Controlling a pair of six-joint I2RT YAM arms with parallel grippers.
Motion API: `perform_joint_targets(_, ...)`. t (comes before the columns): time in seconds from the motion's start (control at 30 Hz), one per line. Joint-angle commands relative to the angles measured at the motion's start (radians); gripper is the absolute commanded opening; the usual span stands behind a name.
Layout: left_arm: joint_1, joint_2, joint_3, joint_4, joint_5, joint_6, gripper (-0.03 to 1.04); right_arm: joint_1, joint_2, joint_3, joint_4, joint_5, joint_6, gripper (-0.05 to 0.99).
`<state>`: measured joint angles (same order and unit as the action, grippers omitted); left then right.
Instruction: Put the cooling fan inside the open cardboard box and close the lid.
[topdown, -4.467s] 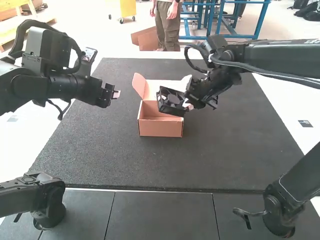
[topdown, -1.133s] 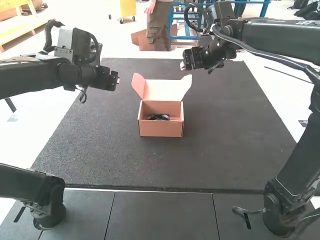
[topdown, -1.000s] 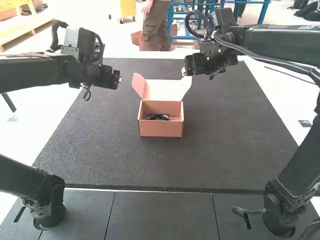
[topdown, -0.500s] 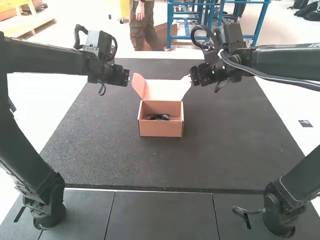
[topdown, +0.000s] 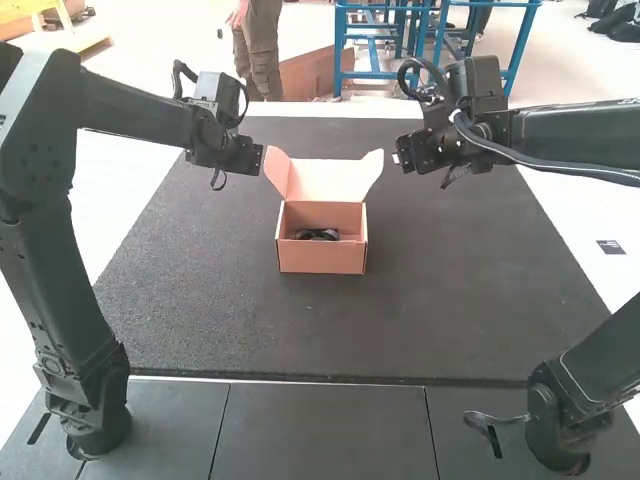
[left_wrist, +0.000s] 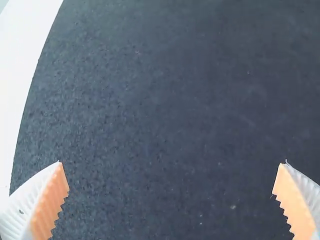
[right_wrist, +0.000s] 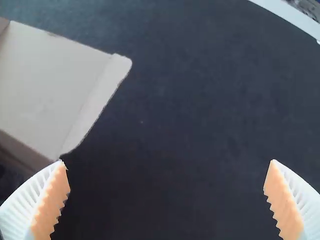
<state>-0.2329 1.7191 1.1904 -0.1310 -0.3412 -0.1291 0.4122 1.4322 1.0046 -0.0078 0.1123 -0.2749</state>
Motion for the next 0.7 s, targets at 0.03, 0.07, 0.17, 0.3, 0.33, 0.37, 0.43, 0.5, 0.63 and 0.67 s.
perform_joint_targets(0.03,0.021,0.030,0.064,0.014,-0.030,-0.010,0.97,-0.036,-0.023,0.012,0.022,-0.023,-0.010,0.89)
perform_joint_targets(0.07,0.024,0.036,0.072,0.018,-0.028,-0.010,0.97,-0.042,-0.019,0.012,0.023,-0.036,-0.006,0.89)
perform_joint_targets(0.17,0.026,0.050,0.095,0.027,-0.016,-0.017,0.97,-0.066,-0.007,0.019,0.031,-0.063,0.011,0.89)
perform_joint_targets(0.3,0.018,0.059,0.117,0.031,0.039,-0.027,0.97,-0.085,0.030,0.057,0.031,-0.122,0.055,0.89)
perform_joint_targets(0.33,0.018,0.062,0.120,0.034,0.054,-0.029,0.97,-0.087,0.043,0.075,0.026,-0.132,0.075,0.89)
perform_joint_targets(0.37,0.015,0.063,0.123,0.034,0.071,-0.029,0.97,-0.089,0.059,0.092,0.015,-0.152,0.086,0.89)
perform_joint_targets(0.43,0.009,0.068,0.127,0.034,0.093,-0.029,0.97,-0.084,0.089,0.135,-0.014,-0.183,0.106,0.89)
perform_joint_targets(0.5,-0.002,0.071,0.130,0.034,0.108,-0.029,0.97,-0.081,0.120,0.178,-0.037,-0.235,0.138,0.89)
perform_joint_targets(0.63,-0.013,0.071,0.135,0.028,0.134,-0.032,0.97,-0.072,0.198,0.278,-0.096,-0.306,0.212,0.89)
perform_joint_targets(0.67,-0.016,0.071,0.135,0.025,0.137,-0.032,0.97,-0.070,0.220,0.304,-0.107,-0.321,0.235,0.89)
